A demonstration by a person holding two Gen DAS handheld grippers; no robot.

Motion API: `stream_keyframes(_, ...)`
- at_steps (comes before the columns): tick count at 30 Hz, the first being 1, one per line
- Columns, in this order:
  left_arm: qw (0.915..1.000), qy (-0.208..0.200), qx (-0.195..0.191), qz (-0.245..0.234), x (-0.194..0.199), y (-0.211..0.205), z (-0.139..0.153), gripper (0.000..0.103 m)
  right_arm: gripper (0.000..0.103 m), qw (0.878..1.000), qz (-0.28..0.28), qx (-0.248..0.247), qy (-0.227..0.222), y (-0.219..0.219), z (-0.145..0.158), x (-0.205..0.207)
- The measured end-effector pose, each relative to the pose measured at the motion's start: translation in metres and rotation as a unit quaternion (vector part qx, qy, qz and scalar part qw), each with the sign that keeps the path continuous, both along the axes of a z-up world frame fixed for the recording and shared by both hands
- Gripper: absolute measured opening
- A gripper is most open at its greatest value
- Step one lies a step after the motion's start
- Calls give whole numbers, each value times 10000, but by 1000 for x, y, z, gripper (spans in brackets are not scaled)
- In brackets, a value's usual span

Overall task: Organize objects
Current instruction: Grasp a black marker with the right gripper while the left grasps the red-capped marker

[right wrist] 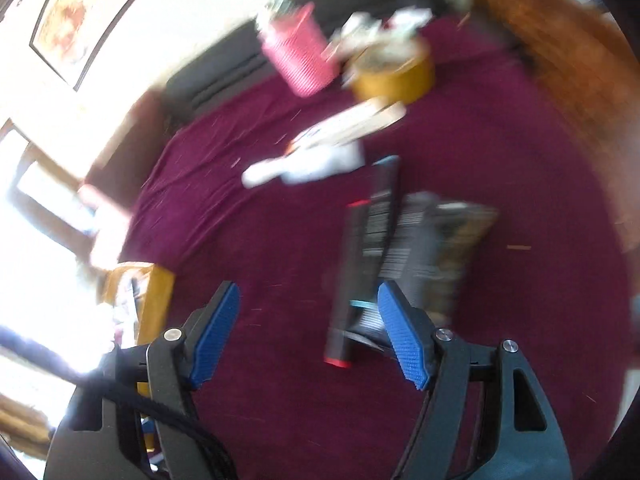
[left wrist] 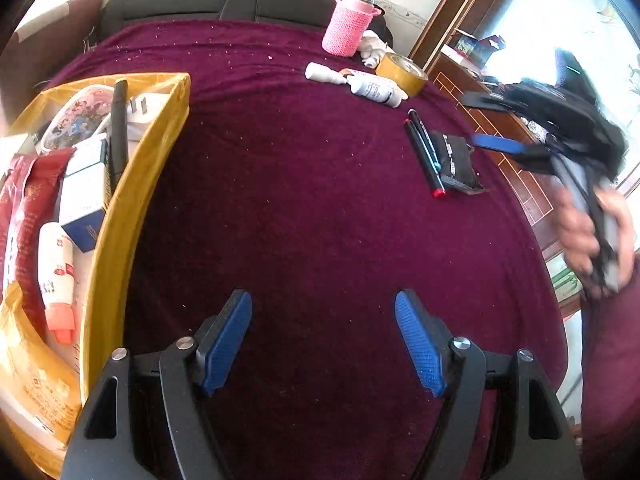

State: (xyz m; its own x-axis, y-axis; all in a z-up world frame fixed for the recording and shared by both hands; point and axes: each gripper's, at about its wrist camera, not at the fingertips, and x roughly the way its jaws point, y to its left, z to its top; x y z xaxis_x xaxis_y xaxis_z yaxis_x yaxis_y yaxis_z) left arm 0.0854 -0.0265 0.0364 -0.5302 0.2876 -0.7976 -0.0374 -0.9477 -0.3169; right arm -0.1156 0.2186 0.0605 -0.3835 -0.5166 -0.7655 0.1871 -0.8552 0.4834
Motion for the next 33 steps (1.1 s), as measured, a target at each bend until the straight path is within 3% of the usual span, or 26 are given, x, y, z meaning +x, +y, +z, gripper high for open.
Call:
stream_keyframes(5,9999,83,13,89,3,-15,-4,69,71,9969,-26,330,-720,-28,-41,-41)
stream_keyframes(9,9997,-26,222,19,-2,-24,-13,69,73,9935,-312,634,-897,-30,-59,-51)
stream_keyframes(10,9997,-33,227,-5,-2,-24,-14,69,73,9938,-260,598,-902,-33,-58,-49)
stream_keyframes(13,9996,-26,271,-85,-6,-24,-16,69,72,9912,479,-182,-1219,-50,-59,-38)
stream_keyframes(14,9994,-33,320,-101,-8,-25,-16,69,72,9918,578,-125,-1136,-53,-54,-35)
stream_keyframes(16,9992,-12,386,-123,-7,-26,-17,69,72,9963,379,508,-573,-50,-35,-31)
stream_keyframes(18,9992,9,377,-152,-6,-26,-17,69,72,9920,-14,1252,-135,-39,-21,-34)
stream_keyframes(23,9988,26,479,-99,-7,-27,-19,69,72,9685,-273,2466,-208,-33,-29,-51)
stream_keyframes(29,9981,-63,617,-64,-10,-29,-19,69,71,9618,-86,2675,-583,-37,-65,-73)
stream_keyframes(32,9981,-99,613,-8,-10,-30,-16,69,60,9649,-222,2575,-467,-31,-60,-76)
stream_keyframes(33,9983,-93,581,35,-12,-30,-14,69,45,9655,-241,2556,-445,-29,-58,-75)
